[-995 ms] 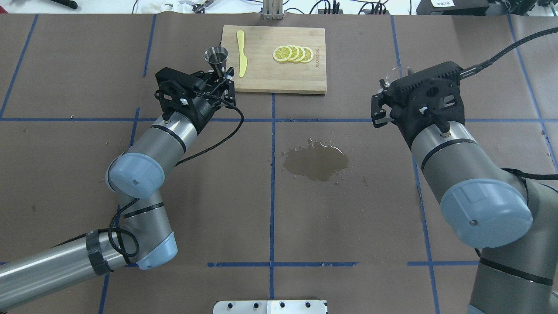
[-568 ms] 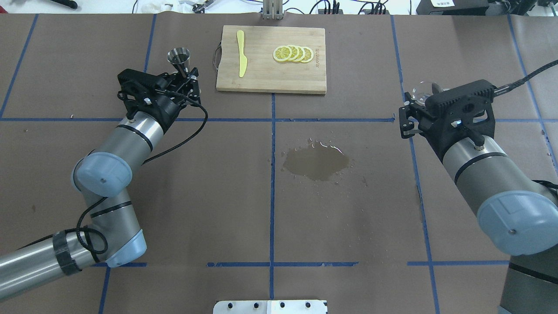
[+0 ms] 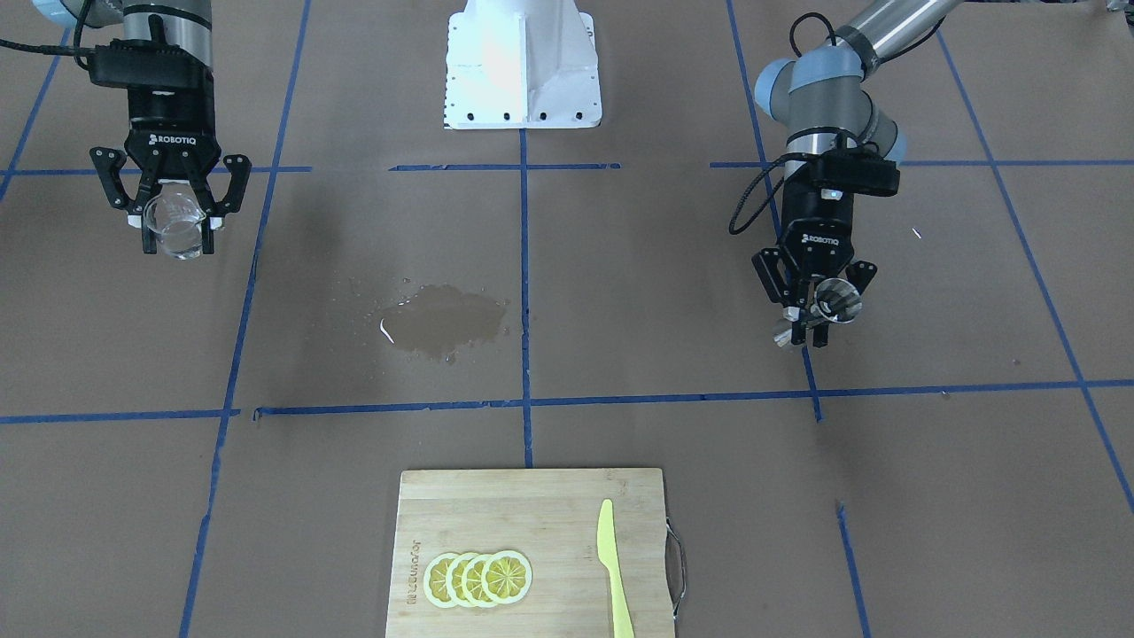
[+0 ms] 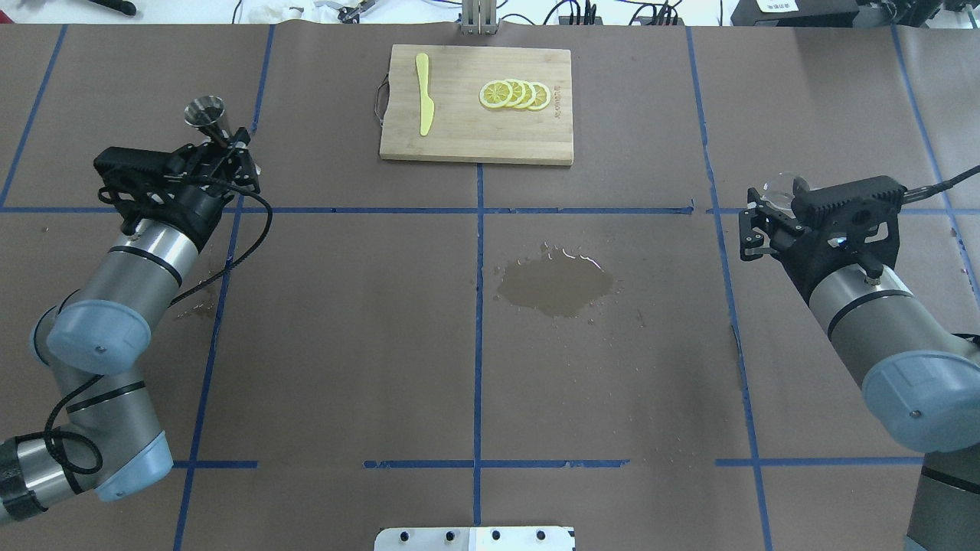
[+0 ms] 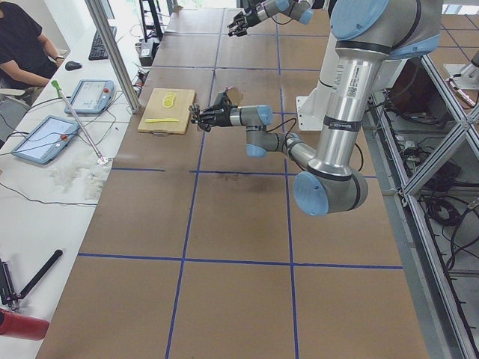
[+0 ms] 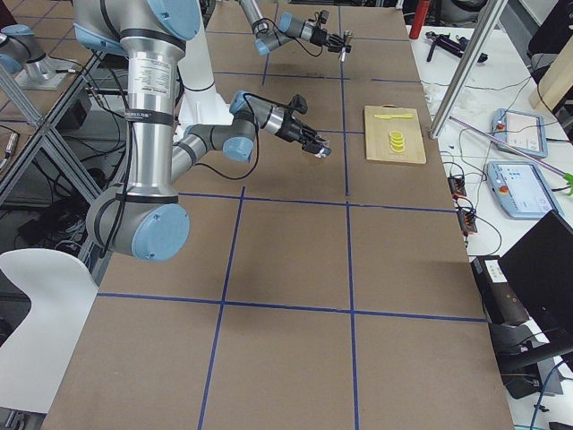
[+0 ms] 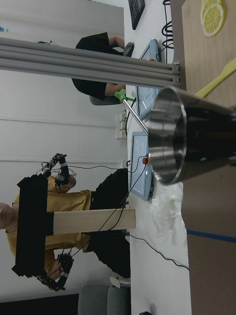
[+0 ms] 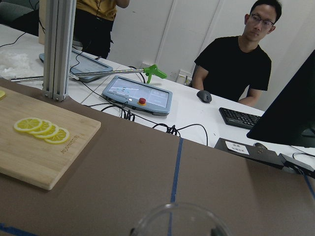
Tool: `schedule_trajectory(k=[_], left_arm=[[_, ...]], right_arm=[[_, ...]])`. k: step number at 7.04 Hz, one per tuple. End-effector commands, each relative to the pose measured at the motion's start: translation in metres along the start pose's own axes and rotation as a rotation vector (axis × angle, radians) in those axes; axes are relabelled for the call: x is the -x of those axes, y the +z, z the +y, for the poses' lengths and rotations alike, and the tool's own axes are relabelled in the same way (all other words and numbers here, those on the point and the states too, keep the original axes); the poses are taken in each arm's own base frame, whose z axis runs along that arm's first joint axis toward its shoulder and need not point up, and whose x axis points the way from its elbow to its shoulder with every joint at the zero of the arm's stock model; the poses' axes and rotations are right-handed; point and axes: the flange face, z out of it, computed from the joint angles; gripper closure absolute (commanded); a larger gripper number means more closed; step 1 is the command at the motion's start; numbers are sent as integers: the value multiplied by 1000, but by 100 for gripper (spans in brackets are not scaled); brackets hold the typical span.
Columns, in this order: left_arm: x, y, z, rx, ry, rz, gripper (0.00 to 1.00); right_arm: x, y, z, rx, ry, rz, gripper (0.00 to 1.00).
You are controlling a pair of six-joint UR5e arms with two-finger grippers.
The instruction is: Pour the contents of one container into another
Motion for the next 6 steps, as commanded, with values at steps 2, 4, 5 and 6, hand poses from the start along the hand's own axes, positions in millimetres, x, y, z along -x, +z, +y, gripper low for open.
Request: schedule_trajectory(k=[2,4,5,6], left_arm=[[74,-19,28,-48,-73,-140,100],[106,-29,54,-33,-115,-182,100],[102,-33,73,-33,-115,-215,100],[93,-39,89,-33,-119,-239,100]], right_arm=[[-32,11,37,-22,71,-62,100],[-40,11,44,-13,66,-51,100],[-44,10,46,-13,69,-52,100],[-54,7,50,-18,76,-58,100]])
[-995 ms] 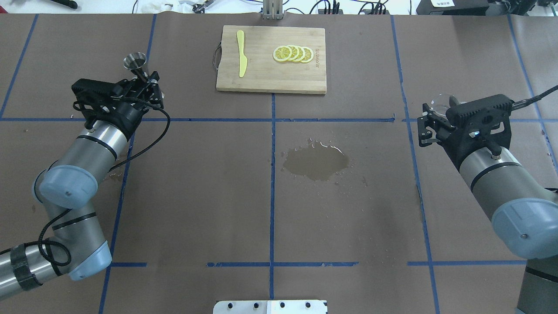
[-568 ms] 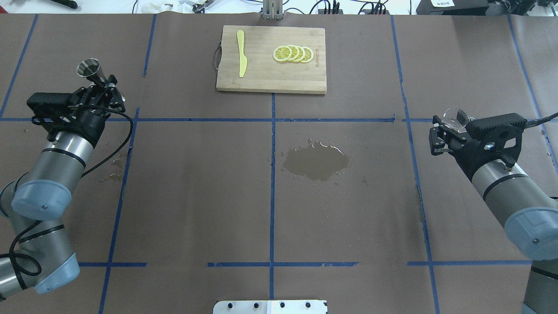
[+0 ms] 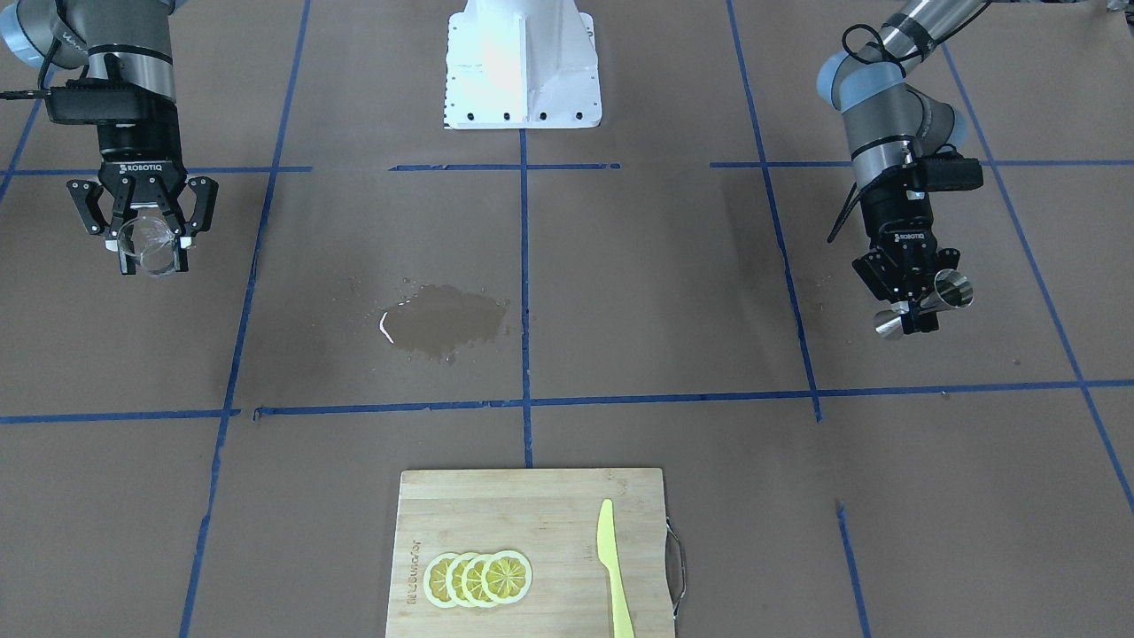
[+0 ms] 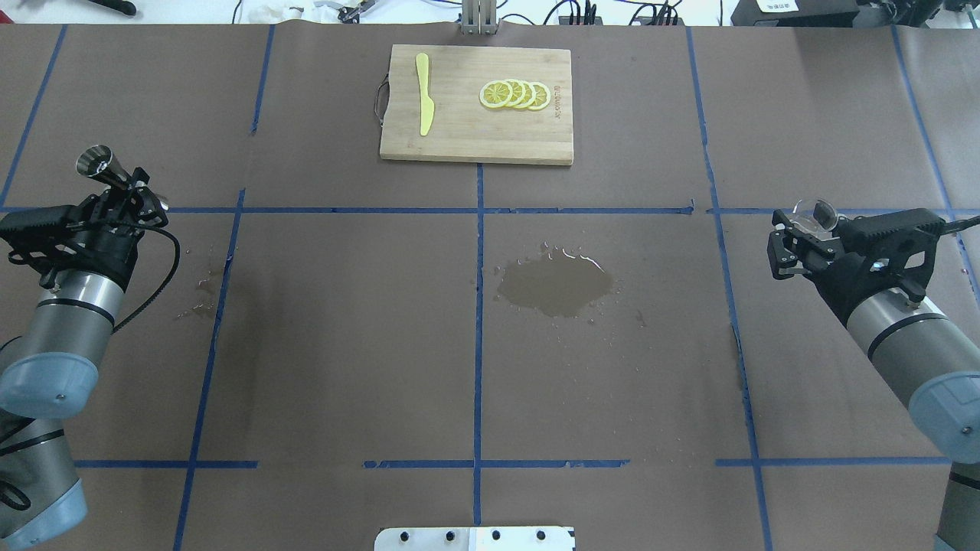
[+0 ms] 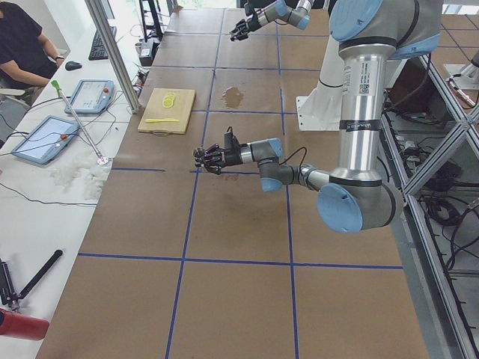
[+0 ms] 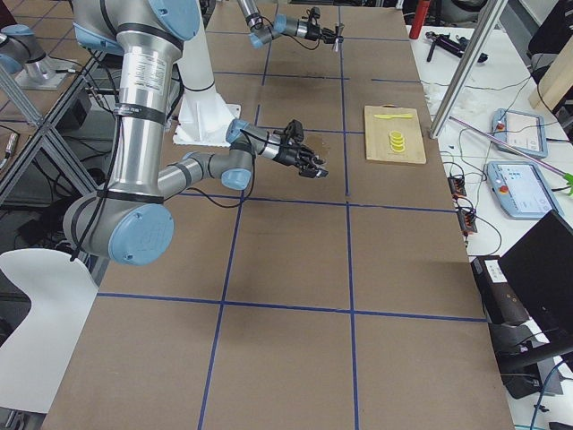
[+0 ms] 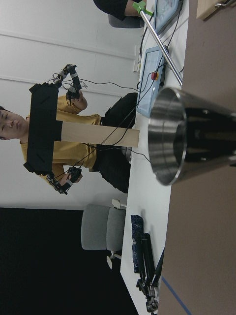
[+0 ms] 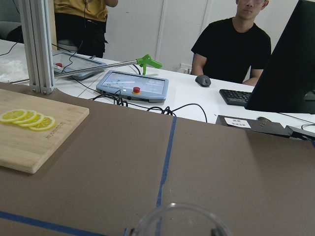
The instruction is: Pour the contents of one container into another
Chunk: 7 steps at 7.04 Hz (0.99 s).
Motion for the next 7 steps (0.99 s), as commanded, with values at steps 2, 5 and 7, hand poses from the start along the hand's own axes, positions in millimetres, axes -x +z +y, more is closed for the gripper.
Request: schedule_trajectory(k=[2,5,7], left_arm=[[-11,-26,43,-20,14,-28,100],[-8,-46,78,-31,55,-14,100],[-11,-48,87,-32,118,-34,100]], right_arm=[[-16,-4,7,-4,9,-6,100],[-21,-4,13,7,35,-1,100],[-20,-4,14,9,34,-3,100]])
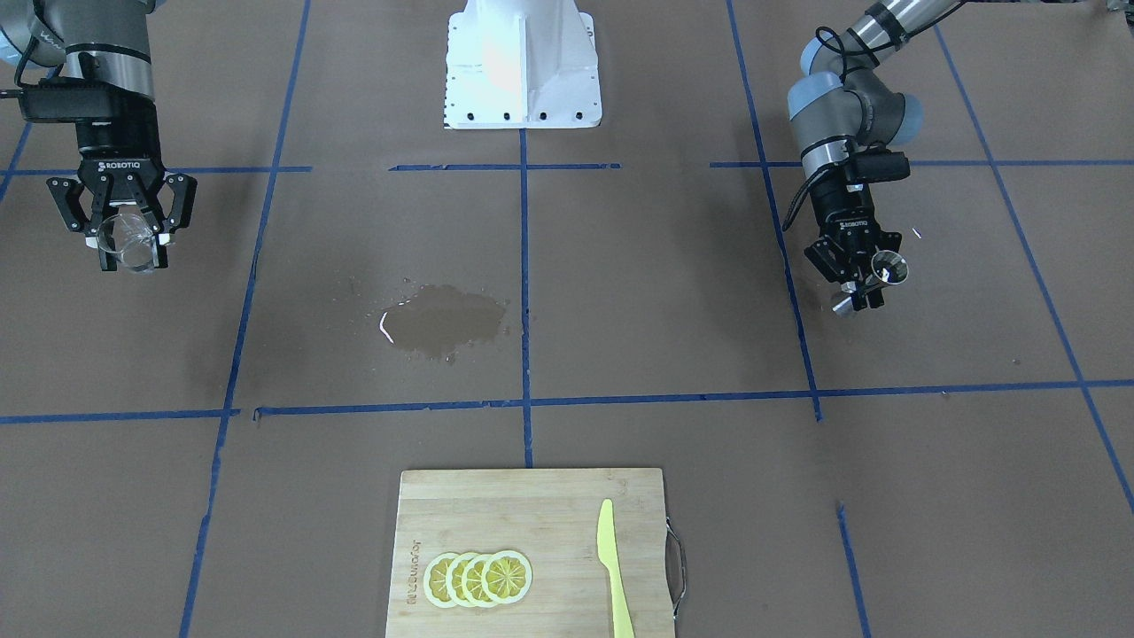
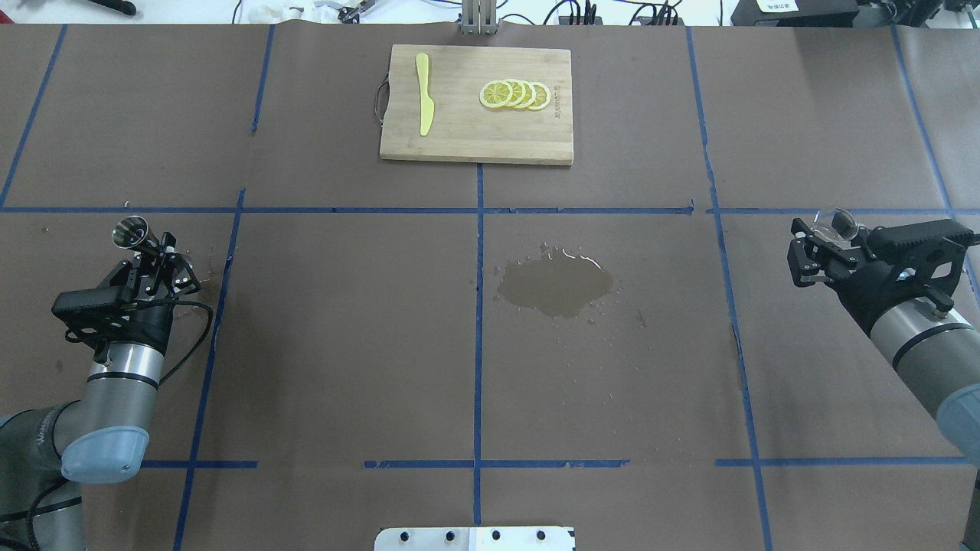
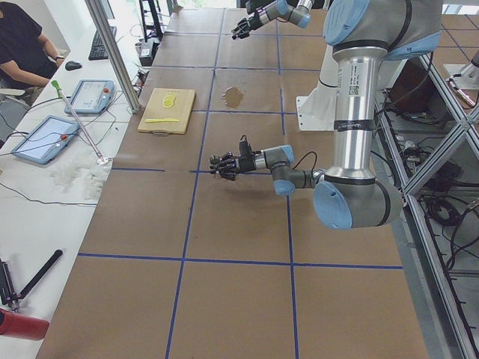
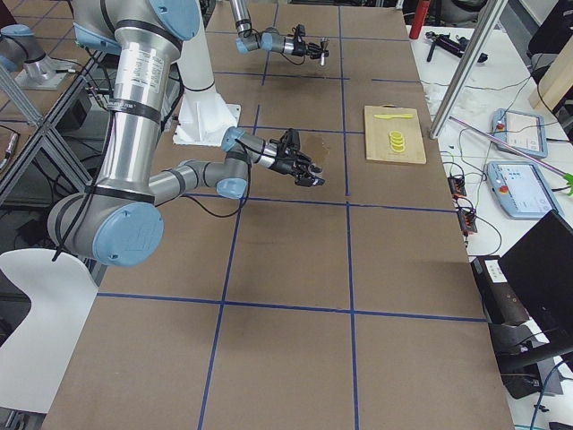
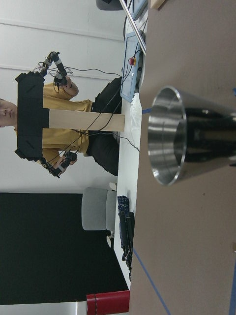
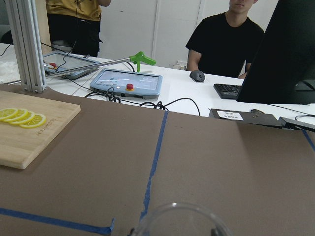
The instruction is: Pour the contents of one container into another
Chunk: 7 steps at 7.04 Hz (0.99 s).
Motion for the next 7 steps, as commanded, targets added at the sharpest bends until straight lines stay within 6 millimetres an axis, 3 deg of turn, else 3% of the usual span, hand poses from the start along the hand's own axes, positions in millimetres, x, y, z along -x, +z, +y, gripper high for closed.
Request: schedule_trajectory(k=[1,2,5,7], left_arm=[[-4,-6,8,7,36,-2,100],[-11,-9,9,15,28,7,100],[-15,-12,11,31,25,16,63],[-16,-12,12,40,25,17,49]], right_arm=[[0,0,1,2,-1,0,100],[0,0,1,2,-2,1,100],[0,0,2,5,-2,-1,100],[0,0,2,3,-2,0,100]])
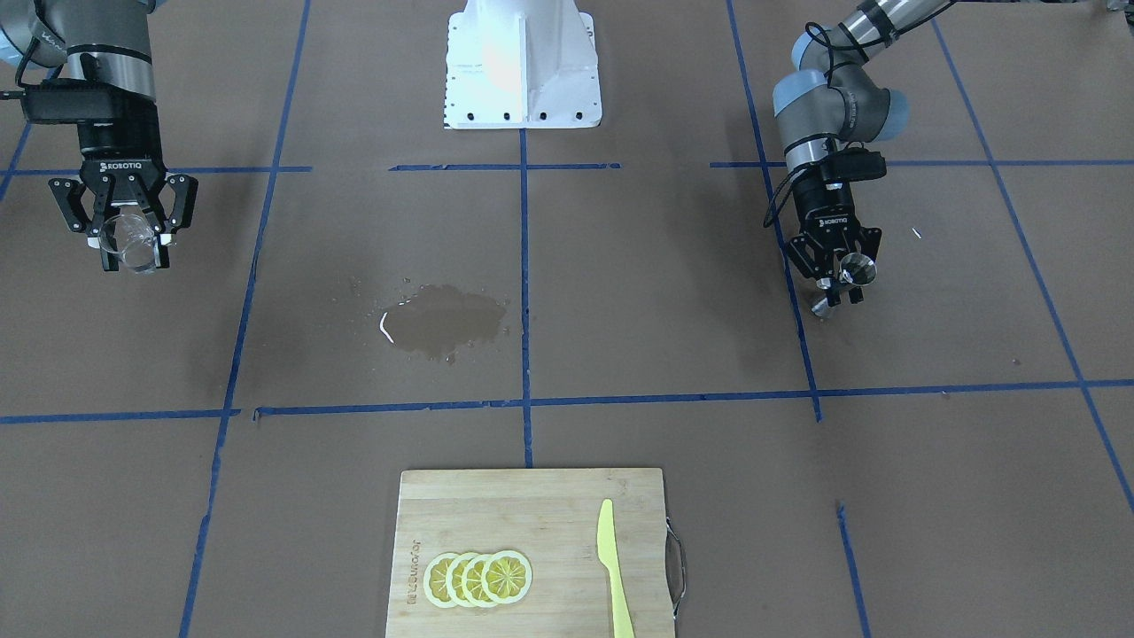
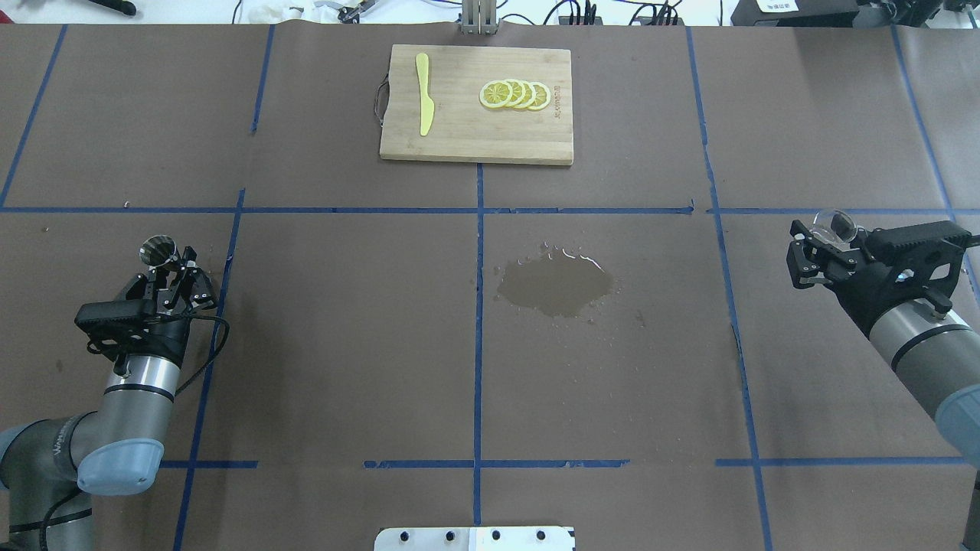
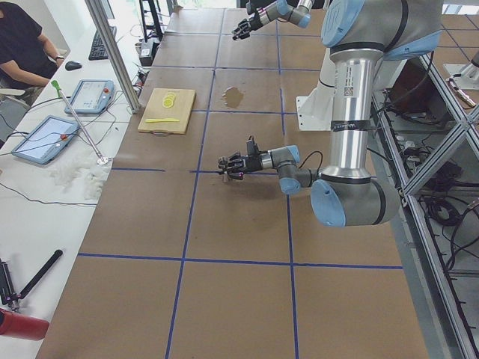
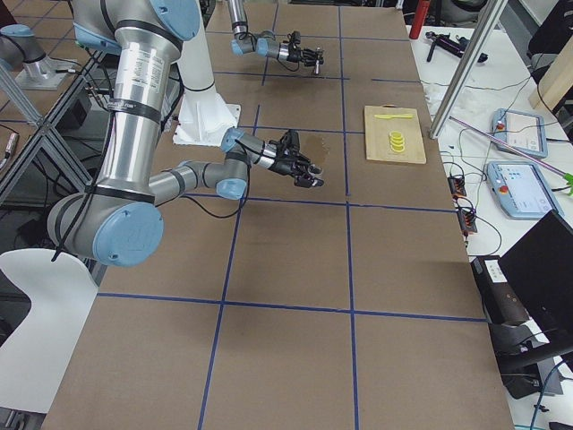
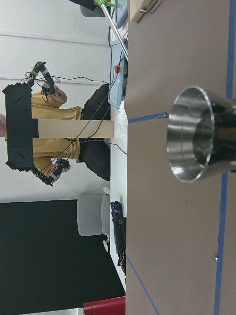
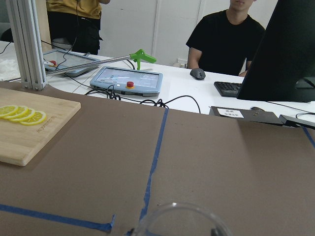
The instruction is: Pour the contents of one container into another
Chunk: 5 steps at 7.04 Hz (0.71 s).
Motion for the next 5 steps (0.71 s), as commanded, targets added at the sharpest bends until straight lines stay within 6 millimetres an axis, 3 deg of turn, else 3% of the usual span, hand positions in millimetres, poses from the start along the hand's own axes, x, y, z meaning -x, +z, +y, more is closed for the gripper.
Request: schedule_trajectory(k=[1,2,3,4,5], left_arm=[[-6,-1,0,13,-10,8,49],[-8,-1,0,17,-13,10,49],[-10,-1,1,24,-15,13,34],[-10,-1,2,26,-16,12,0],[-10,-1,2,33,-21,15,0]], right_arm=[[-1,1,1,1,-2,2,100],[-1,1,2,1,-3,3,100],[-1,1,2,1,-3,3,100],[0,1,2,3,-4,1,100],[1,1,3,5,-5,-1,100]])
